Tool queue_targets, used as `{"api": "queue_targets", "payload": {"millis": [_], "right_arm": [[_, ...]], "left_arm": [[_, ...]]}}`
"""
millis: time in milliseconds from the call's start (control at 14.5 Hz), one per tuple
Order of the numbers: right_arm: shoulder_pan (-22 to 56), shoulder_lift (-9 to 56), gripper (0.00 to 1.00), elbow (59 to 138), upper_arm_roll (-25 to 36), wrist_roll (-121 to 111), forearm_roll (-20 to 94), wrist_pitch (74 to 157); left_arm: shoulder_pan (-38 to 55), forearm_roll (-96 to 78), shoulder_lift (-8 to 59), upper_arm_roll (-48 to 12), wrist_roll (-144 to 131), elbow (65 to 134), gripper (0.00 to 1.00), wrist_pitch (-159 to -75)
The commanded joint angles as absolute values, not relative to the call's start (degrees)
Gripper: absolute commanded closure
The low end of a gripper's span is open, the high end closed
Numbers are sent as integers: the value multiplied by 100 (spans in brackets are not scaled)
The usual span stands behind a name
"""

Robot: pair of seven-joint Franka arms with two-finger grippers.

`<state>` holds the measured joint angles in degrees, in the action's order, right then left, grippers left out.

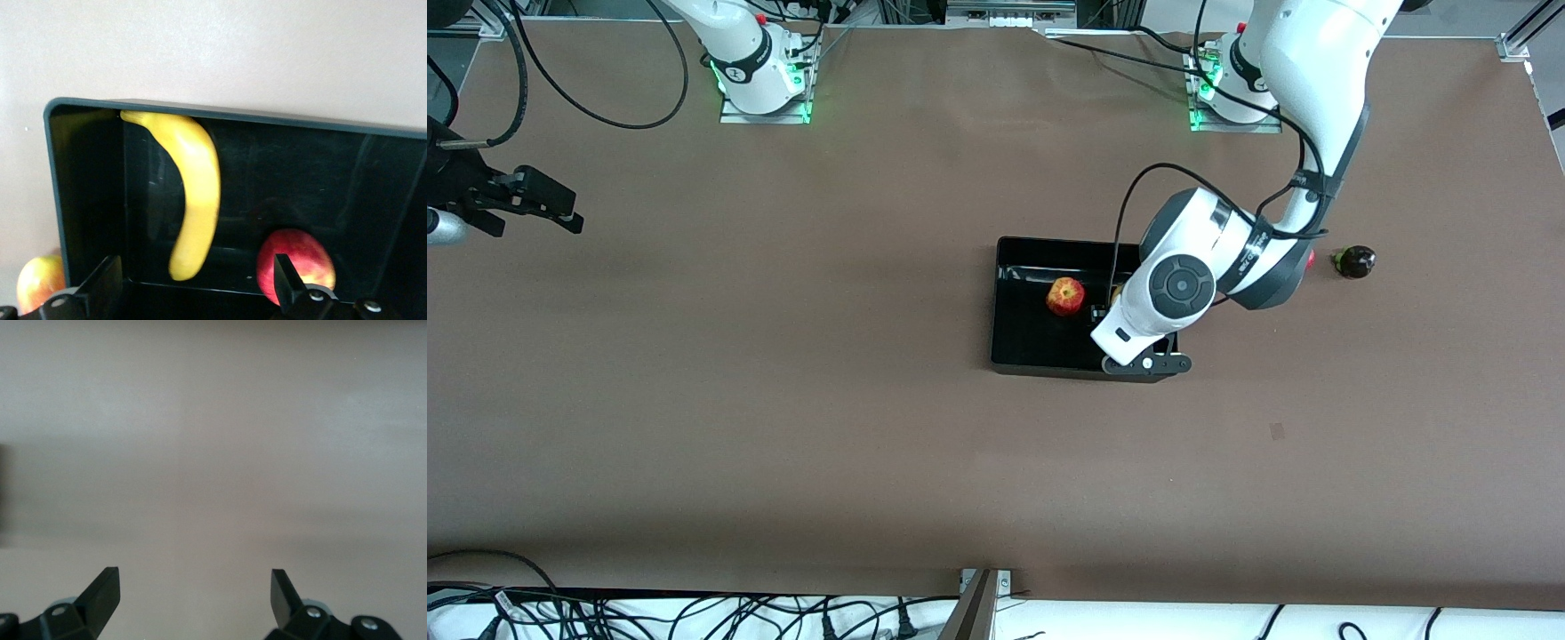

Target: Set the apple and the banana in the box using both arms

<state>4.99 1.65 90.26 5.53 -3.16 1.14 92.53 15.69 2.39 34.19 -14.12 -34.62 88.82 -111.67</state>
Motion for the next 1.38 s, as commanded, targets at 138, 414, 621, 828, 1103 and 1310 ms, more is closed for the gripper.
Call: {"api": "queue_targets", "payload": {"millis": [138,414,621,828,1103,1310], "right_arm": [[448,202,0,8921,510,-360,26,9220],[448,202,0,8921,510,-360,26,9220],[448,202,0,8921,510,-369,26,9220],[448,193,0,8921,510,-360,26,9220],[448,193,0,8921,510,-369,26,9220],[448,202,0,8921,510,-360,26,9220]], "left_arm": [[1573,290,3516,-1608,-4096,8851,0,-11496],[1556,290,3437,-1600,-4201,8807,0,-11461],[1346,299,2893,-1477,-4052,8510,0,-10621],[1065,299,2533,-1450,-3483,7946,0,-9486],[748,255,1734,-1012,-2420,7919,0,-8800],[458,246,1179,-731,-1549,7919,0,-8412]]}}
